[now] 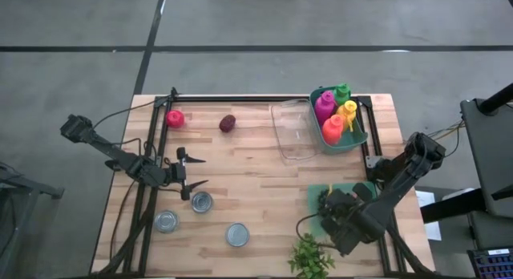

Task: Pick & Place Food Item
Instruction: Put the banana into the green transparent bin

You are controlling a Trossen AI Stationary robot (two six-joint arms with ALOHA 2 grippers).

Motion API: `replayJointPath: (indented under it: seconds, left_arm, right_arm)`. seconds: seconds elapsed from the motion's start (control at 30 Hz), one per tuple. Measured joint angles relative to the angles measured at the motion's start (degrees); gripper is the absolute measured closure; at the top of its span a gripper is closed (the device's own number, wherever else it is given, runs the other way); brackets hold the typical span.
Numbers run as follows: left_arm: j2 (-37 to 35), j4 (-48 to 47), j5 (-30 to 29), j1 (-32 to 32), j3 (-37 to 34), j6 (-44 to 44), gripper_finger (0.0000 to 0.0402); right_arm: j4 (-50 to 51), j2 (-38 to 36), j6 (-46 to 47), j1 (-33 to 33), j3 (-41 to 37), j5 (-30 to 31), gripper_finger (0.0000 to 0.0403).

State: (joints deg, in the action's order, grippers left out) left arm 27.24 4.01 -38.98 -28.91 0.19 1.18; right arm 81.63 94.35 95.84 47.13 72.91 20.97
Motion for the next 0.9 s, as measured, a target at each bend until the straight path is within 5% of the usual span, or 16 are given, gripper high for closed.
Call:
replayJointPath:
  seconds: [0.9]
  left_arm:
    - [0.0, 0.0, 0.0, 0.0, 0.0, 0.0, 0.0058]
  right_arm:
    - [-6.8, 0.0, 7.0, 0.1, -4.0, 1.4, 0.0300]
